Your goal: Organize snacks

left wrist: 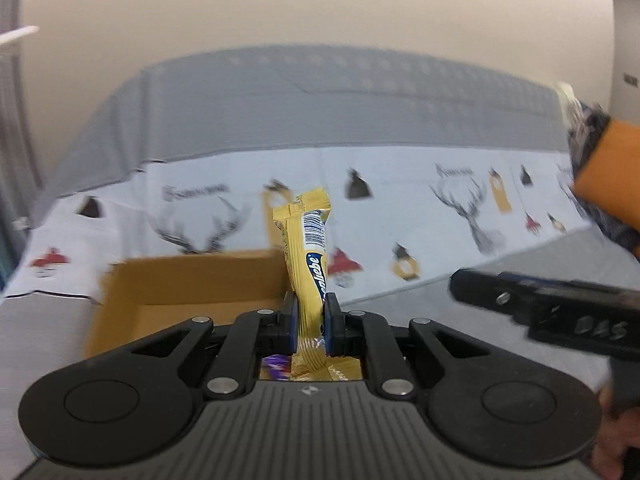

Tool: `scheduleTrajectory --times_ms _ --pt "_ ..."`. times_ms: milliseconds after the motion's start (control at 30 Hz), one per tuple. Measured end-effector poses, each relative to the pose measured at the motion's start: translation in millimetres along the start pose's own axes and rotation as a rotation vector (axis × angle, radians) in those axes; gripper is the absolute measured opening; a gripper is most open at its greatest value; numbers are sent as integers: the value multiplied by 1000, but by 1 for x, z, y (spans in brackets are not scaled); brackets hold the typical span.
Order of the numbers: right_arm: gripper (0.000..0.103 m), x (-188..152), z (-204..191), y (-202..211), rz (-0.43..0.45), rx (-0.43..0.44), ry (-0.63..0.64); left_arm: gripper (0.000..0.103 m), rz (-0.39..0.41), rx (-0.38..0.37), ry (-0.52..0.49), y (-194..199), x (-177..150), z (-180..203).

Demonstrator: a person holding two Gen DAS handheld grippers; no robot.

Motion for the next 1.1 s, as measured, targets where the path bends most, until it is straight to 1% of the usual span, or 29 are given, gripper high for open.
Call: scheduleTrajectory --times_ms 67,133,167,200,300,333,367,400,433,467,500,533,567,600,633,667,700,733,767,800,833,867,900,933,1033,1100 --pt "67 7 -24 2 12 13 32 13 1 18 30 5 -2 -19" --pt "67 8 -41 0 8 21 54 13 -28 11 84 0 -10 -40" --pt "67 8 -48 -4 -1 21 62 13 -56 -10 133 -6 -15 -52" --pt "67 5 -53 -7 -14 19 68 13 -78 -12 169 -13 -20 -62" --pt "68 -7 -69 -24 -60 2 88 14 -140 37 181 -44 -40 -83" --pt "68 -12 -72 -30 -79 -6 97 21 -169 60 171 -56 -50 -88" --pt "68 -19 -76 -38 -102 -16 109 30 -206 84 175 -65 -60 -94" --pt "68 -27 -78 -47 -131 -31 117 47 -260 107 199 -73 -68 -102" --pt "68 -35 -81 -52 -156 -42 122 49 -292 104 245 -72 -74 -109" --pt "68 -43 -83 -58 -186 -53 123 49 -287 83 282 -65 -76 -115" --pt "68 -51 -84 -61 -211 -62 121 55 -257 48 301 -51 -73 -117" --pt "68 -58 -87 -62 -233 -77 118 72 -220 22 296 -33 -66 -116" --pt "71 -63 -90 -61 -253 -85 118 84 -188 16 284 -14 -59 -113" --pt "78 -68 -95 -60 -289 -84 122 102 -164 21 272 4 -52 -109" --pt "80 -71 -98 -56 -307 -88 120 103 -134 22 252 26 -45 -103" --pt "87 -72 -104 -49 -309 -97 113 103 -107 21 227 47 -39 -96" --pt "91 -71 -111 -41 -307 -98 109 103 -85 26 202 66 -33 -89" --pt "93 -69 -117 -33 -306 -92 107 103 -69 36 180 83 -29 -82" --pt "96 -65 -123 -22 -299 -83 102 103 -64 52 161 96 -25 -73" --pt "100 -61 -129 -11 -288 -79 94 103 -84 91 139 110 -22 -64" --pt "102 -56 -134 2 -273 -77 80 103 -121 129 122 119 -19 -55" --pt "102 -51 -138 16 -261 -71 61 103 -131 162 124 130 -19 -49" --pt "102 -48 -143 26 -266 -82 74 103 -136 192 126 139 -17 -44" --pt "102 -46 -150 35 -268 -104 97 103 -134 204 130 150 -17 -40" --pt "102 -40 -165 64 -248 -159 142 103 -131 191 165 176 -18 -34" --pt "102 -39 -174 81 -231 -187 162 103 -126 204 158 188 -15 -29"
Point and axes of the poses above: each gripper's, at about its wrist camera, not at the fingertips, and y roughly against the way its jaws point, z to its right, x to its top, the point moved 3 cm from there along -y, roughly the way its jaws point, and after that the axes turned 2 degrees about -z, right-handed, at the moved point
